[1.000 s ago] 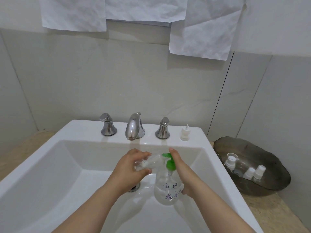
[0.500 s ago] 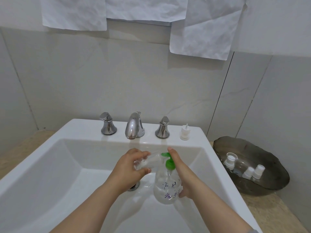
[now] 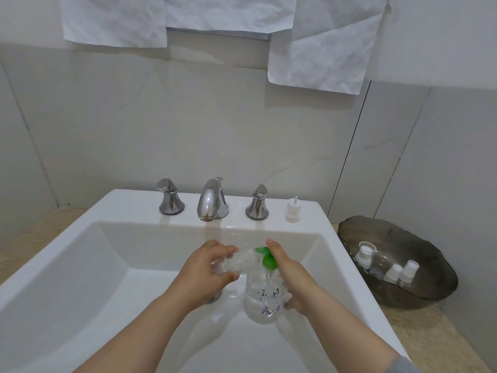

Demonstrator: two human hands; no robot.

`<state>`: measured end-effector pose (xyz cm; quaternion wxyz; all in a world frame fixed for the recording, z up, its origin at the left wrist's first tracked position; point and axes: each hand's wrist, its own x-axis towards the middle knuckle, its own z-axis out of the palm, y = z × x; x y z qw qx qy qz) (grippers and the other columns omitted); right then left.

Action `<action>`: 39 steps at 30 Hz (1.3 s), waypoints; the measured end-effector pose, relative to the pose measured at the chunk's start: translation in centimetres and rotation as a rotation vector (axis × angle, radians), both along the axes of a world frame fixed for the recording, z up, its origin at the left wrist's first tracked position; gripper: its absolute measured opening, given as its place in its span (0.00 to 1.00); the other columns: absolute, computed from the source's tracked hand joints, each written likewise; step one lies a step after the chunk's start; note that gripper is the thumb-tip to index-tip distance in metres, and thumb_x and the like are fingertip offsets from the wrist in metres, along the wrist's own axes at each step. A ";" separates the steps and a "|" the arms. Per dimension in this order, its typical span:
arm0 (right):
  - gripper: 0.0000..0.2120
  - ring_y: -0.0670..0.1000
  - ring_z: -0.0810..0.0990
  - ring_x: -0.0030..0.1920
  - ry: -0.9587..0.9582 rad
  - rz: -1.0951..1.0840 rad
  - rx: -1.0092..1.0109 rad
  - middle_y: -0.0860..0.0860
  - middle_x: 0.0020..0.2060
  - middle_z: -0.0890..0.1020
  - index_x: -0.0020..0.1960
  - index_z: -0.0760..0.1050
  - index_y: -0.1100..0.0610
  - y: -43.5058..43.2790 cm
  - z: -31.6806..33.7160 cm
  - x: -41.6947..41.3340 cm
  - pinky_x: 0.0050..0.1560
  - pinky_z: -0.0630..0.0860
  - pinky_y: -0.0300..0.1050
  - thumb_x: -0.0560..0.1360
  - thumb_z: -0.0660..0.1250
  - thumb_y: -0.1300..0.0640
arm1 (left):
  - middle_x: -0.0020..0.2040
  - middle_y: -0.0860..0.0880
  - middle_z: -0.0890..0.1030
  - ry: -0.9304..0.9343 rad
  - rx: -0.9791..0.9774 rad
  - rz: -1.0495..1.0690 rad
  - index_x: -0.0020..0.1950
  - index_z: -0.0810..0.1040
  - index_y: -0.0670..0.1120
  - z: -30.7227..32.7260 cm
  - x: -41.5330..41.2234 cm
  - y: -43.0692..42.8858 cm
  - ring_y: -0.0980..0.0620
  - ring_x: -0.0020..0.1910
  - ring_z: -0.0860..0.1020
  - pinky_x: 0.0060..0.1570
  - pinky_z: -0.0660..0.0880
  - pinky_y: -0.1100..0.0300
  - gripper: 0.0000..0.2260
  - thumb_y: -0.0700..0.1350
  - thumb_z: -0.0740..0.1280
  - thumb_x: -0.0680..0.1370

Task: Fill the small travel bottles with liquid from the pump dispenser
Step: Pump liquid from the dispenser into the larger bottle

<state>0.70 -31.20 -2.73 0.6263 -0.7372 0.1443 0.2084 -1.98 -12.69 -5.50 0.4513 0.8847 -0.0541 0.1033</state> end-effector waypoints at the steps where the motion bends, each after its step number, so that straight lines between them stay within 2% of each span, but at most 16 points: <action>1: 0.21 0.50 0.70 0.41 -0.005 -0.006 0.001 0.46 0.39 0.71 0.54 0.71 0.53 0.1 0.0 0.0 0.51 0.67 0.49 0.76 0.61 0.36 | 0.51 0.56 0.76 0.001 0.006 0.002 0.59 0.78 0.54 0.0 0.0 0.0 0.61 0.50 0.75 0.47 0.66 0.80 0.20 0.42 0.74 0.70; 3: 0.21 0.50 0.70 0.40 -0.021 -0.020 -0.008 0.46 0.40 0.72 0.54 0.71 0.53 0.1 -0.1 0.1 0.52 0.67 0.49 0.76 0.61 0.36 | 0.50 0.56 0.75 0.002 0.016 0.002 0.59 0.78 0.55 0.0 0.0 0.0 0.62 0.50 0.75 0.47 0.65 0.80 0.20 0.42 0.74 0.70; 9: 0.24 0.54 0.68 0.53 -0.058 -0.022 -0.082 0.51 0.53 0.71 0.55 0.70 0.51 0.1 -1.1 0.3 0.60 0.67 0.52 0.74 0.58 0.31 | 0.51 0.56 0.76 0.008 -0.002 0.007 0.58 0.78 0.56 0.1 0.0 0.0 0.59 0.51 0.75 0.46 0.66 0.80 0.19 0.42 0.75 0.70; 12: 0.31 0.58 0.68 0.65 -0.007 -0.004 -0.037 0.51 0.60 0.71 0.65 0.69 0.50 0.2 -0.9 0.5 0.67 0.63 0.56 0.73 0.57 0.29 | 0.51 0.55 0.76 -0.023 -0.038 0.010 0.56 0.79 0.57 0.4 0.0 0.1 0.60 0.51 0.76 0.48 0.66 0.79 0.19 0.41 0.75 0.70; 14: 0.37 0.60 0.63 0.73 0.037 0.018 -0.007 0.52 0.69 0.68 0.72 0.65 0.48 0.2 -0.8 0.8 0.70 0.58 0.61 0.71 0.57 0.27 | 0.50 0.55 0.76 -0.051 -0.058 0.008 0.55 0.79 0.58 0.5 0.2 0.1 0.60 0.51 0.76 0.52 0.68 0.76 0.19 0.40 0.75 0.69; 17: 0.39 0.62 0.59 0.74 0.060 0.031 0.004 0.52 0.74 0.63 0.74 0.63 0.47 0.1 -0.8 1.1 0.71 0.55 0.66 0.70 0.56 0.26 | 0.50 0.56 0.76 -0.058 -0.070 0.013 0.56 0.79 0.56 0.5 0.1 0.0 0.61 0.50 0.76 0.49 0.67 0.79 0.19 0.40 0.75 0.69; 21: 0.40 0.64 0.59 0.74 0.080 0.029 -0.001 0.52 0.75 0.62 0.75 0.62 0.47 0.1 -0.9 1.3 0.70 0.56 0.68 0.70 0.56 0.26 | 0.49 0.56 0.76 -0.068 -0.072 0.014 0.57 0.79 0.55 0.5 0.1 -0.1 0.64 0.49 0.75 0.47 0.65 0.80 0.18 0.40 0.74 0.70; 25: 0.42 0.65 0.64 0.71 0.112 0.019 0.014 0.54 0.73 0.66 0.73 0.64 0.48 0.1 -1.3 1.4 0.70 0.58 0.69 0.67 0.59 0.25 | 0.50 0.56 0.76 -0.065 -0.052 0.023 0.57 0.79 0.55 0.5 0.1 0.0 0.60 0.50 0.76 0.47 0.66 0.79 0.19 0.40 0.74 0.70; 31: 0.39 0.64 0.67 0.69 0.089 0.013 -0.006 0.54 0.69 0.70 0.71 0.67 0.49 0.2 -1.1 1.2 0.68 0.62 0.67 0.68 0.60 0.26 | 0.50 0.55 0.76 -0.061 -0.036 0.030 0.57 0.79 0.54 0.5 0.0 -0.2 0.61 0.50 0.75 0.46 0.65 0.81 0.18 0.40 0.74 0.70; 35: 0.34 0.63 0.67 0.68 0.062 0.005 -0.030 0.52 0.59 0.70 0.69 0.68 0.51 0.0 -0.9 0.9 0.65 0.64 0.64 0.72 0.59 0.30 | 0.50 0.54 0.76 -0.034 -0.013 0.027 0.58 0.79 0.53 0.3 0.0 -0.2 0.60 0.49 0.75 0.45 0.64 0.81 0.19 0.41 0.75 0.69; 39: 0.30 0.62 0.69 0.65 0.044 0.001 -0.039 0.52 0.57 0.70 0.64 0.70 0.51 0.1 -0.9 0.9 0.65 0.65 0.64 0.73 0.60 0.31 | 0.51 0.54 0.75 -0.015 -0.010 0.014 0.59 0.79 0.52 0.1 -0.1 -0.1 0.59 0.51 0.75 0.47 0.65 0.81 0.19 0.40 0.75 0.70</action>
